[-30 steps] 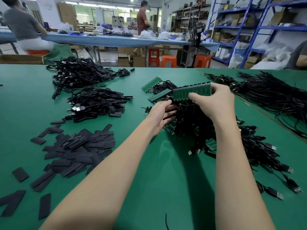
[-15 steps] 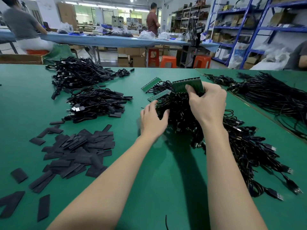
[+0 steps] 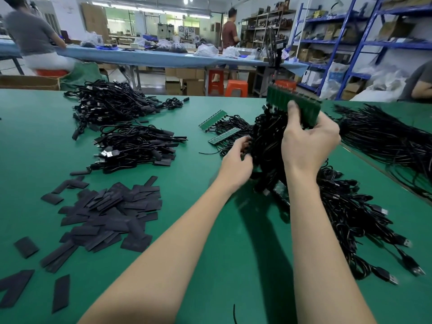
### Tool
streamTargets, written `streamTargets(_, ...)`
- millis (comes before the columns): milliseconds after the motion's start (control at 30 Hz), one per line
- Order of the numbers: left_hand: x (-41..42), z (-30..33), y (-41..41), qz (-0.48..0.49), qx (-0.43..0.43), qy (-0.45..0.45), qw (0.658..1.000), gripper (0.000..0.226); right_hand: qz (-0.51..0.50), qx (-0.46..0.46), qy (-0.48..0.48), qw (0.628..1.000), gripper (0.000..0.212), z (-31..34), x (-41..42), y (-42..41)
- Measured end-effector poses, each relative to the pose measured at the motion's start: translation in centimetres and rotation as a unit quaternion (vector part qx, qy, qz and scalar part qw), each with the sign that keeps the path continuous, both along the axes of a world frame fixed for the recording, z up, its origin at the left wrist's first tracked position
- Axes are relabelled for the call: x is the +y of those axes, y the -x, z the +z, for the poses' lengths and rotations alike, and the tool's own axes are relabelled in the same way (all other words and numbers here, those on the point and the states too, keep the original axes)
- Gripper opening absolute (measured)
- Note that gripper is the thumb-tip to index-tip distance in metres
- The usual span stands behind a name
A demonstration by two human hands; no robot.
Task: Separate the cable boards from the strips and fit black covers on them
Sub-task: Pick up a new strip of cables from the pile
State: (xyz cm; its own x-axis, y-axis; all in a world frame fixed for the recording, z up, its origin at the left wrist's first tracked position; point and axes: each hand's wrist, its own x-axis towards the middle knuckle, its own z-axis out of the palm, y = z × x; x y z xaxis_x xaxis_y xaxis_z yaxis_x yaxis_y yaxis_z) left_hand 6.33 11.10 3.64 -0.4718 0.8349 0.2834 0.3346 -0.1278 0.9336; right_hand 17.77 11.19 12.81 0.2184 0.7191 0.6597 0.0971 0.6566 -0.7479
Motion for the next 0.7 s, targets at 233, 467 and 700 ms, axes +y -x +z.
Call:
streamTargets(233,-0.3,-1.5,0.5,0.063,-0.097,0.002,0.993,0.027,-0.005,-0.077,-0.022,0.997,0.026,-0.5,-0.3,0.9)
streamTargets(467,-0.5,-1.5,0.3,0.078,-0.189,0.041,0.978,0.042,0.028,-0.066,0.02,0.997,0.032,-1.3,-0.3,1.4)
streamTargets(700,-0.8,-1.1,0.4,0.066,-0.332,0.017,0.941,0.033,0.061,0.009,-0.022,0.998,0.033,0.5,-1.8,2.5)
